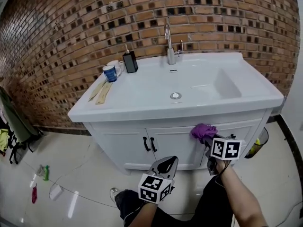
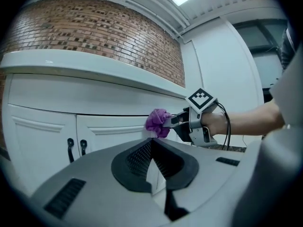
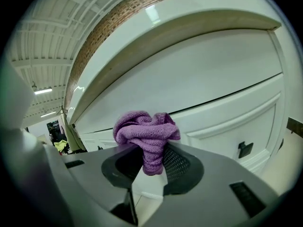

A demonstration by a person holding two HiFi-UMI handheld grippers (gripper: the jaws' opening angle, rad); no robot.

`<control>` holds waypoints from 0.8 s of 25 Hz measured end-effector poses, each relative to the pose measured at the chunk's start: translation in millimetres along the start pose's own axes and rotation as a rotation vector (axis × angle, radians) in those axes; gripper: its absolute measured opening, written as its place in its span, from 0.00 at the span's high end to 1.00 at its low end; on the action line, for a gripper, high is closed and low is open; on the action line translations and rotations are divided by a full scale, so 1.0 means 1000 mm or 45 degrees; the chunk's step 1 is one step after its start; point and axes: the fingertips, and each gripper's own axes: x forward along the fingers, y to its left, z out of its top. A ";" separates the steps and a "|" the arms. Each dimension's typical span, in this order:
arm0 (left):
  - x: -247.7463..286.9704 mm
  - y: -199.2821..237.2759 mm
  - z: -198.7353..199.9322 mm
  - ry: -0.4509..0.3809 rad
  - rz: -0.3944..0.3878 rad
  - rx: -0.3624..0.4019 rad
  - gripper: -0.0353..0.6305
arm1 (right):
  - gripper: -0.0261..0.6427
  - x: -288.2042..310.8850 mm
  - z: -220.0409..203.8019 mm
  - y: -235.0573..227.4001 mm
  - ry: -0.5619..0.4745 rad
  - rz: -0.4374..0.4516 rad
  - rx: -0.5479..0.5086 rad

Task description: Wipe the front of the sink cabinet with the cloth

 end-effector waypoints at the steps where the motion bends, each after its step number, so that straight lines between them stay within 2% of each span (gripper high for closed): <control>1: 0.004 -0.006 0.000 0.004 -0.010 0.000 0.94 | 0.79 -0.005 0.001 -0.007 -0.004 -0.010 0.006; 5: 0.013 -0.023 0.004 0.020 -0.037 0.021 0.94 | 0.79 -0.021 0.003 -0.029 -0.022 -0.036 0.032; 12: 0.015 -0.027 -0.002 0.041 -0.062 0.045 0.94 | 0.79 -0.021 -0.033 -0.067 0.050 -0.119 0.079; 16: 0.015 -0.020 -0.013 0.055 -0.050 0.010 0.94 | 0.79 -0.016 -0.037 -0.052 0.071 -0.092 0.038; 20: 0.012 -0.012 -0.017 0.049 -0.032 -0.009 0.94 | 0.79 -0.012 -0.041 -0.009 0.080 0.022 -0.017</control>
